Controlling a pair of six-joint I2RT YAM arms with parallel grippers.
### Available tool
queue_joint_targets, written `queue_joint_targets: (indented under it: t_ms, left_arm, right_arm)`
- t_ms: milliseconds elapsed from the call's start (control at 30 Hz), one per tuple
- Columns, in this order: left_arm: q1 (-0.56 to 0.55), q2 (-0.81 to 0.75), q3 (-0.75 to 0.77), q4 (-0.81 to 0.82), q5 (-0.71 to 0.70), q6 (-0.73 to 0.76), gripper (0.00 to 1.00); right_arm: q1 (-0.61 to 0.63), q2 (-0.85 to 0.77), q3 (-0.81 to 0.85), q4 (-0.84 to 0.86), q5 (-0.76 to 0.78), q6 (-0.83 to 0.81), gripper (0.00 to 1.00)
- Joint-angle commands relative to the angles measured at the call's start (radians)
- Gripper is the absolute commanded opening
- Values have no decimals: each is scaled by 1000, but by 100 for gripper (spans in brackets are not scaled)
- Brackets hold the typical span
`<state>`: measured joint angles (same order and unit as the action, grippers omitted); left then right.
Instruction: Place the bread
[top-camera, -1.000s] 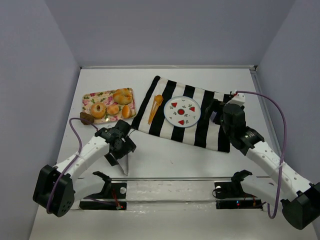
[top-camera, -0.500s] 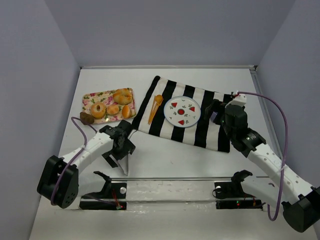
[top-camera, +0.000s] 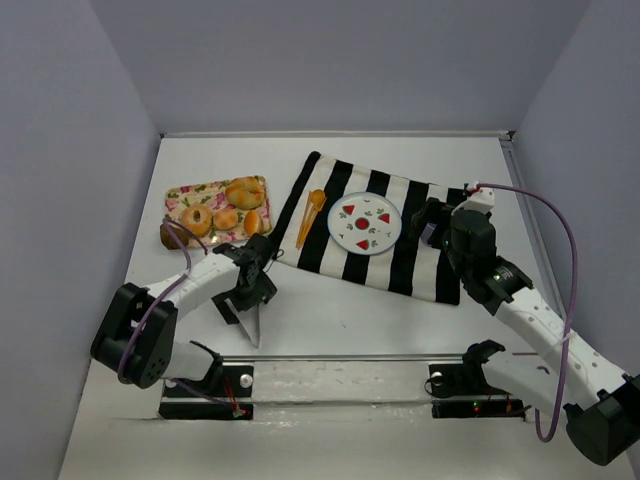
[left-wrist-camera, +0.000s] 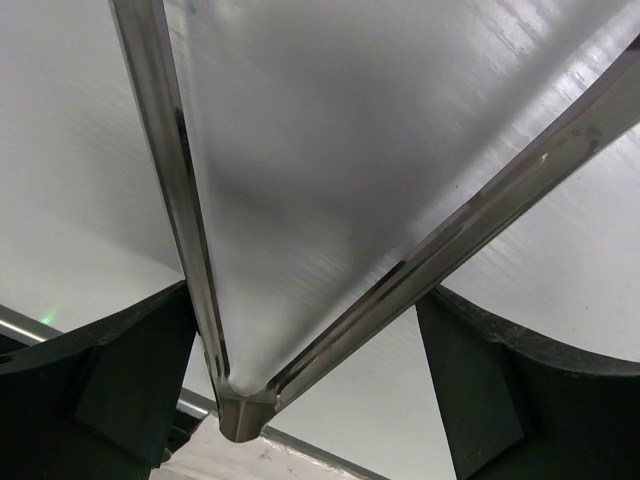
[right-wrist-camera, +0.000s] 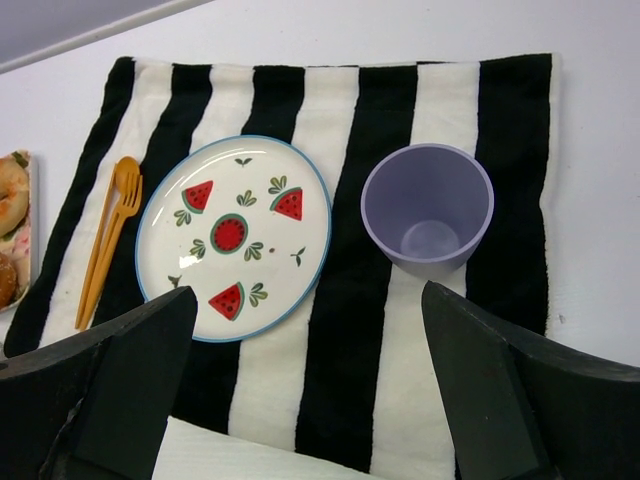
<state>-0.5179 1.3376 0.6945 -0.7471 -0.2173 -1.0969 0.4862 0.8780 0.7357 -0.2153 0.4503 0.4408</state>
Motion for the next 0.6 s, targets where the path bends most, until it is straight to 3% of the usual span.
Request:
queue_joint_targets:
  t_ms: [0,333,467,500,567]
  left_arm:
    - [-5,24,-18,52,-8,20,99]
    - [2,70,-58,135,-109,-46,99]
    - [9,86,-24,94,-191,-66,99]
    - [7,81,-24,101,-195,-69,98]
    - [7,74,-42,129,-195,-72,87]
  right_arm:
    - [9,-20,-13,54,27,-16,100]
    - [9,-14,-12,53,28,-16,100]
    - [9,-17,-13,56,27,-14,100]
    - [9,-19,-13,56,25,-14,100]
    - [9,-19,-13,54,27,-14,100]
